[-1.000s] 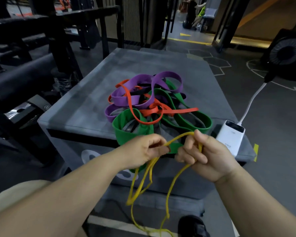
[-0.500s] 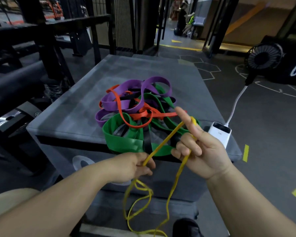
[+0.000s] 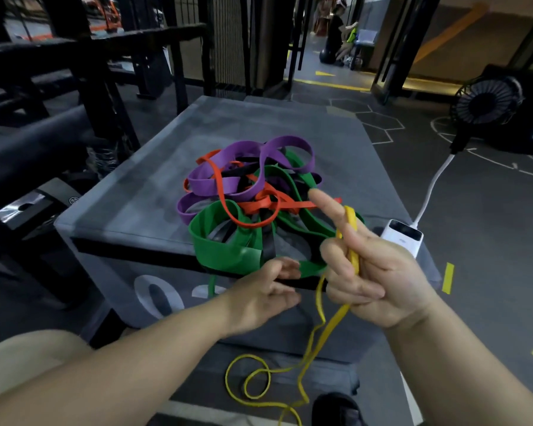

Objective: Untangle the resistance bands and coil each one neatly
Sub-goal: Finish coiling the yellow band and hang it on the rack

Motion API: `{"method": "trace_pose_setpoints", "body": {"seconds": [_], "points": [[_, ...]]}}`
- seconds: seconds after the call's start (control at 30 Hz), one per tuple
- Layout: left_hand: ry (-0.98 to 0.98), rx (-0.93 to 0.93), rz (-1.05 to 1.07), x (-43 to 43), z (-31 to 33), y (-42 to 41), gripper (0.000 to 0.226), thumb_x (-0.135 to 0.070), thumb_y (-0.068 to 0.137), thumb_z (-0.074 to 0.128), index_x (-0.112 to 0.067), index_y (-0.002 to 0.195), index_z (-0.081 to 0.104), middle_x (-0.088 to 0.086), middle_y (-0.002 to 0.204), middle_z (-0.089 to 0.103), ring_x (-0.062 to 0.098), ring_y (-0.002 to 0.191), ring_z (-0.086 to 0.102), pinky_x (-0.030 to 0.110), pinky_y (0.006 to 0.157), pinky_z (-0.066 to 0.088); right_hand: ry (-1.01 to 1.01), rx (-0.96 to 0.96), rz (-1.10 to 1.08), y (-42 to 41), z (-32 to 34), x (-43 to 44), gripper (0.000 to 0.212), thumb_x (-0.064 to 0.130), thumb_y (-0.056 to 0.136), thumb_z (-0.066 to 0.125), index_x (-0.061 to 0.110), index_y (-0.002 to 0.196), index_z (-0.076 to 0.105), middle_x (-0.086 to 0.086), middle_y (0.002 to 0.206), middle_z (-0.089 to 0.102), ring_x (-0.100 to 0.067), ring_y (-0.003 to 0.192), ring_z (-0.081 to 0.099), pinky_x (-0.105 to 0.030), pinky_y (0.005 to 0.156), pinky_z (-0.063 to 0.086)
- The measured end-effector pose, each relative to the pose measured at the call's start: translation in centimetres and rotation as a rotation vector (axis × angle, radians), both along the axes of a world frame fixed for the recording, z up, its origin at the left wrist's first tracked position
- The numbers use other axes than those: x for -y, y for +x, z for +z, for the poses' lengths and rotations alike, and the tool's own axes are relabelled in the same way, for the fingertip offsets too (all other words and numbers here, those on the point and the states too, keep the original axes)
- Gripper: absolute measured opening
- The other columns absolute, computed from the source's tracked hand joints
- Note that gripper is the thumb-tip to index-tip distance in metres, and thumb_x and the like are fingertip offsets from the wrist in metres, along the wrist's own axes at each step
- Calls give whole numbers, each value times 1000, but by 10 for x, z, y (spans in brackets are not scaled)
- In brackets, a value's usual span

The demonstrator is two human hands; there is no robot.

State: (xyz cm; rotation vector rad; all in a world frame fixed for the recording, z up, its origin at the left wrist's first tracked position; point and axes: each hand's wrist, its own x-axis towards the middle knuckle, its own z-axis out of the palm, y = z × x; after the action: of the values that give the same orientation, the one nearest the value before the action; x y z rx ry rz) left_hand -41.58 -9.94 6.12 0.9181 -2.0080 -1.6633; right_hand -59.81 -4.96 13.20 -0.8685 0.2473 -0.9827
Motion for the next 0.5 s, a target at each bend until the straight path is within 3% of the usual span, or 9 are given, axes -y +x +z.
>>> {"method": "trace_pose_setpoints", "body": {"seconds": [0.1,0.17,0.23,0.3,0.37,0.5], "points": [[46,-80,-33,-5,2,-7,46,-33,95,54,-43,133,31,-15,145,38,-2,132,37,27,111,32,6,20,56,5,1,-2,46,17,105,36,15,151,30,-10,75,63,-6,37,28,-17,41,27],[33,-73,-86,-8,2,-11,37,-30,100,48,-45,129,33,-20,139,45,-5,131,38,25,111,32,17,33,63,8,3,-3,46,17,105,35,13,151,29,-10,74,63,-6,38,28,-17,41,27],[3,-26,-128,-10,2,-12,21,-29,99,46,-42,116,46,-21,117,61,1,119,52,27,106,38,26,48,48,9,6,-2,45,18,106,35,14,150,31,-10,74,63,-7,40,32,-17,42,27],[14,38,-179,-11,0,-11,12,-26,99,47,-35,101,55,-18,92,66,5,97,61,26,97,43,22,90,25,6,12,-1,44,20,106,34,16,150,32,-11,75,62,-9,43,34,-19,43,27],[62,148,-255,-12,-8,-10,8,-20,99,48,-24,99,54,-11,84,63,4,84,59,20,86,44,6,161,-6,-2,18,1,41,20,106,35,18,147,35,-13,76,62,-11,47,36,-21,45,27],[55,540,-357,-14,-29,-5,9,-19,97,46,-18,106,47,-6,85,63,12,83,53,23,72,41,-7,224,-150,-24,27,3,39,32,106,34,26,144,39,-15,76,62,-17,58,36,-27,55,34]]}}
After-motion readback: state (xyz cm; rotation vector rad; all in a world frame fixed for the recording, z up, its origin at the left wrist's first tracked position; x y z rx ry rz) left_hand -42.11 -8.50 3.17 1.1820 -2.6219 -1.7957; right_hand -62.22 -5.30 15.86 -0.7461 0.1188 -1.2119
